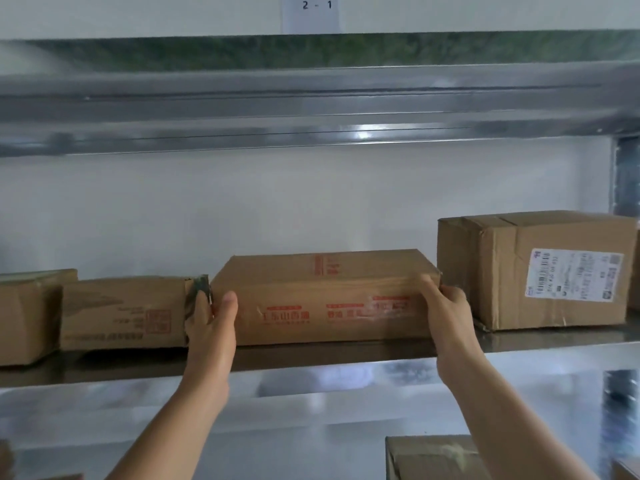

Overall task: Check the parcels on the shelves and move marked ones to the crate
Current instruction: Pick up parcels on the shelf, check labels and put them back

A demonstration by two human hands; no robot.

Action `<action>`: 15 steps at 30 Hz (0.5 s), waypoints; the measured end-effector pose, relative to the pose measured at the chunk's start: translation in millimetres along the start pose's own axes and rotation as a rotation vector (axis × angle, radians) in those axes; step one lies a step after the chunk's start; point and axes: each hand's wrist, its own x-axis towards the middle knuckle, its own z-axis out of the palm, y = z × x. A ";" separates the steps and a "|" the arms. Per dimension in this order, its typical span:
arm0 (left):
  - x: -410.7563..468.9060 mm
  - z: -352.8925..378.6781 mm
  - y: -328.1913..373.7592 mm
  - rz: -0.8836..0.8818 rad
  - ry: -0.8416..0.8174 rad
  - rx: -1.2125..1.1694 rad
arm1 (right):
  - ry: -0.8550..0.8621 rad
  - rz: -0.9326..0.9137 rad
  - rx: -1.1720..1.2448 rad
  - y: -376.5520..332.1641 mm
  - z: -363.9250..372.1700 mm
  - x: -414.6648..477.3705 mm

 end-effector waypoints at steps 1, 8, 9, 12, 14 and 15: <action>-0.3 -4.0 2.4 0.005 -0.014 -0.006 | 0.017 0.000 0.033 -2.0 -1.5 -1.7; -19.2 -26.7 41.2 0.078 -0.020 -0.250 | 0.112 -0.099 0.273 -15.3 -5.9 -27.3; -23.9 -28.2 46.0 0.090 -0.022 -0.296 | 0.109 -0.120 0.303 -16.9 -6.3 -33.0; -28.3 -35.0 48.5 0.093 -0.074 -0.425 | 0.112 -0.200 0.370 -18.2 -8.4 -46.9; -28.6 -40.7 47.8 0.076 -0.108 -0.468 | 0.118 -0.233 0.415 -18.8 -9.4 -54.3; -30.1 -43.9 48.6 0.063 -0.126 -0.487 | 0.116 -0.244 0.433 -19.3 -9.9 -57.5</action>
